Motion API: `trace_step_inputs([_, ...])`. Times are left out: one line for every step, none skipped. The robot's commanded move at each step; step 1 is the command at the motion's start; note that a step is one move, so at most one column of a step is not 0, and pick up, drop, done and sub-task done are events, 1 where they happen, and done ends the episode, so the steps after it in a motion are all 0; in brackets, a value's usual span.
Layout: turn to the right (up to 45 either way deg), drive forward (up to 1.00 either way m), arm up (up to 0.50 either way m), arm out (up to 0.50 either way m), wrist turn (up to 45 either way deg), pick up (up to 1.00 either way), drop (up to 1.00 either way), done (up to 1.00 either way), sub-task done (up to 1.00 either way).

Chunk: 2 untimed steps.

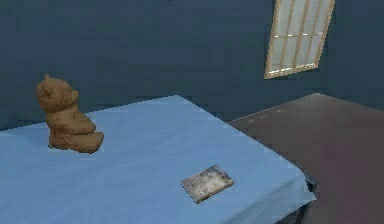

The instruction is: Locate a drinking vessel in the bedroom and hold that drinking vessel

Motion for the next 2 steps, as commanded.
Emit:
trace_step_inputs([0.0, 0.00, 0.36, 0.00, 0.0, 0.00, 0.00, 0.00, 0.00])
trace_step_inputs([0.0, 0.00, 0.00, 0.16, 0.0, 0.00, 0.00, 0.00, 0.00])
